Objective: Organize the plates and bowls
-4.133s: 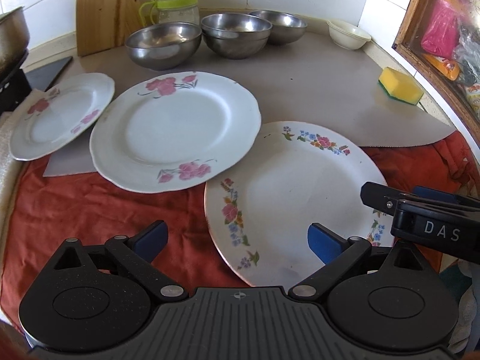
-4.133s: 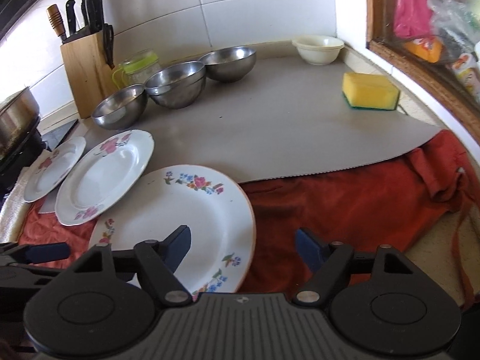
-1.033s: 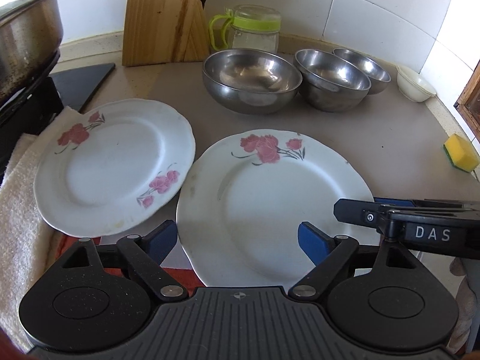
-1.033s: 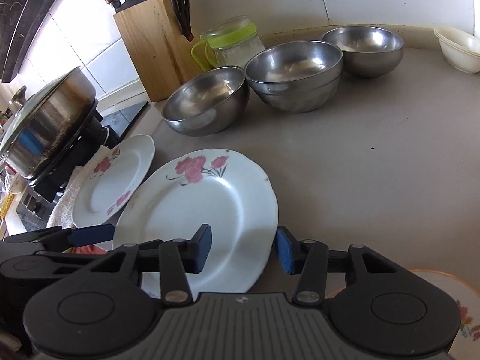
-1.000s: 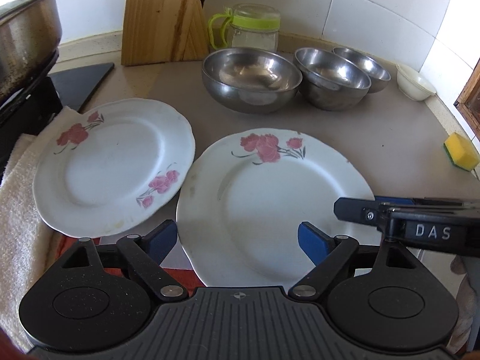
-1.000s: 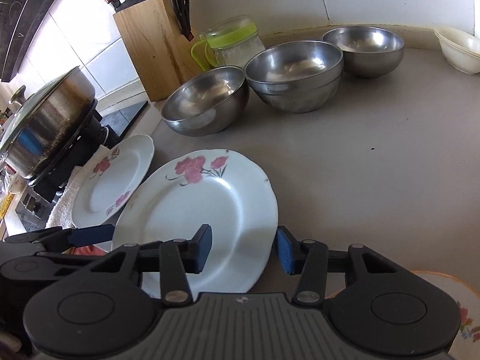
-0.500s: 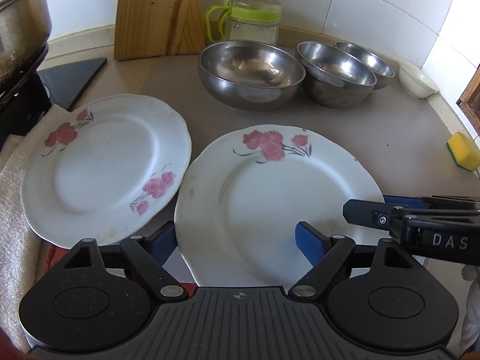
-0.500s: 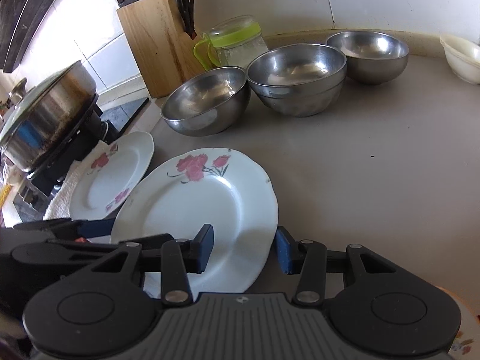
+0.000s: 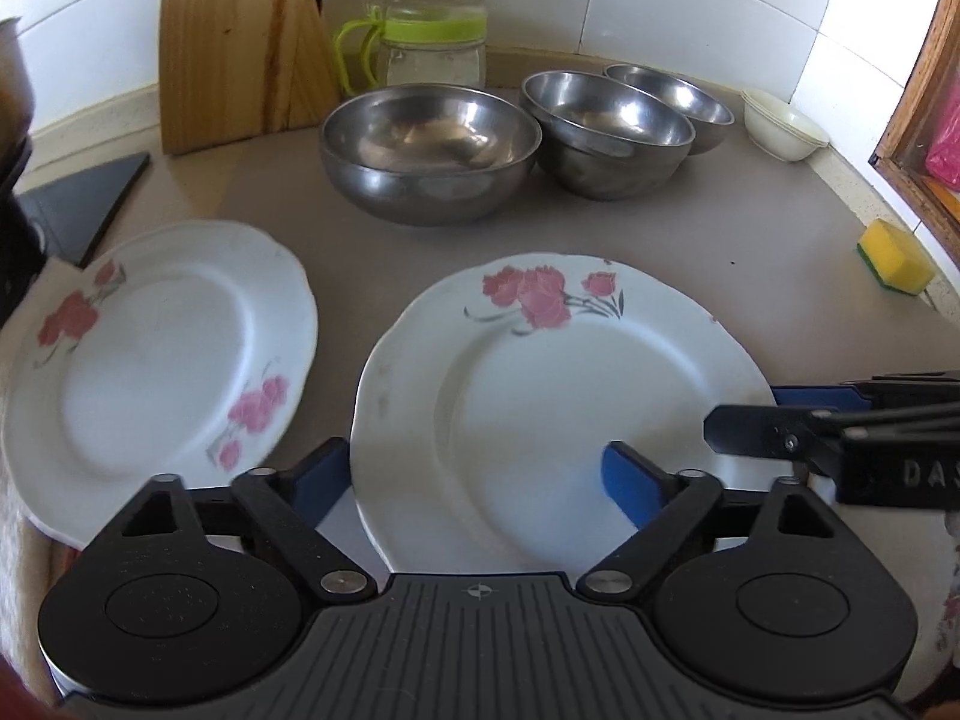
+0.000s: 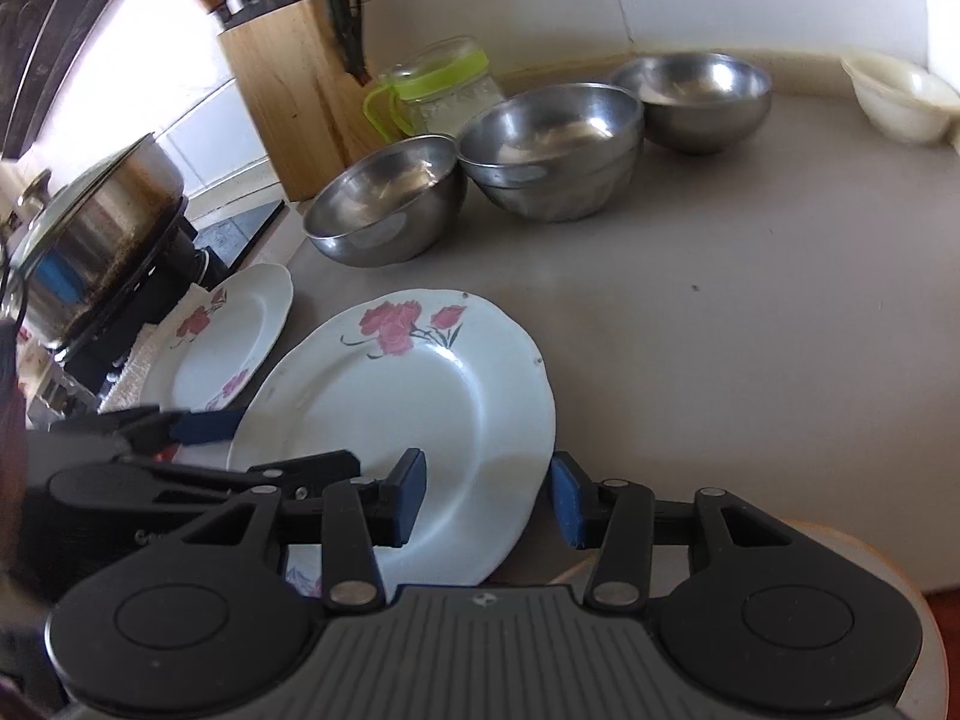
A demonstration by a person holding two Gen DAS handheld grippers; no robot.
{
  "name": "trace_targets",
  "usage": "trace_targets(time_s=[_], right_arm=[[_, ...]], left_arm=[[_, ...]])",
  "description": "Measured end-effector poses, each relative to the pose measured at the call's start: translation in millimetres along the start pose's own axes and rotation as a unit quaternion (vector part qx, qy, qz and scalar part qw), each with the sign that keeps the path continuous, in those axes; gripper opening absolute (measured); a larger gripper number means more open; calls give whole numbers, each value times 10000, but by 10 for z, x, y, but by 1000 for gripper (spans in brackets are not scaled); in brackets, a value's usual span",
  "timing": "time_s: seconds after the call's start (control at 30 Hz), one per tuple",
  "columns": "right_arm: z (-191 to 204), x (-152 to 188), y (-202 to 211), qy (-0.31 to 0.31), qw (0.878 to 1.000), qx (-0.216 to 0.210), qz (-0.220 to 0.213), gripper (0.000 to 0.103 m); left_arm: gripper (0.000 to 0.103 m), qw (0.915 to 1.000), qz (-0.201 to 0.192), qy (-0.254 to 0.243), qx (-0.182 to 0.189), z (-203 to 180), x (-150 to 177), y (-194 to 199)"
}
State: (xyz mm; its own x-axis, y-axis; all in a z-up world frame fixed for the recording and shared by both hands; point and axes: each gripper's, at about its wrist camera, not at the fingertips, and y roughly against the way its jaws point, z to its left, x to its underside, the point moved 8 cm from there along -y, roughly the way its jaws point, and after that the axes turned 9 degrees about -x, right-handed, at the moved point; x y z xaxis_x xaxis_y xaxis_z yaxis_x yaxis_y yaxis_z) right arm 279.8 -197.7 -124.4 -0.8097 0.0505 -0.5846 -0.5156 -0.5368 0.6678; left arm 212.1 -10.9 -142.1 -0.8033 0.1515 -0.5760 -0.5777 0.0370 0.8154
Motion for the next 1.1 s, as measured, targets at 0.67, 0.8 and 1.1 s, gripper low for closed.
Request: trace_targets(time_s=[0.67,0.8,1.1], right_arm=[[-1,22,204,-307,9991,-24,-298,49],[16,3,296,-332,9987,-35,-394,49],[16,-17,554,-444,9969,59,-649,49]], left_arm=[[88,9998,-8,165,-131,-79,41,183],[88,9997,-155,171,-104,-95,-9,298],[88,9995,-323,42,-13,-244,-83,438]])
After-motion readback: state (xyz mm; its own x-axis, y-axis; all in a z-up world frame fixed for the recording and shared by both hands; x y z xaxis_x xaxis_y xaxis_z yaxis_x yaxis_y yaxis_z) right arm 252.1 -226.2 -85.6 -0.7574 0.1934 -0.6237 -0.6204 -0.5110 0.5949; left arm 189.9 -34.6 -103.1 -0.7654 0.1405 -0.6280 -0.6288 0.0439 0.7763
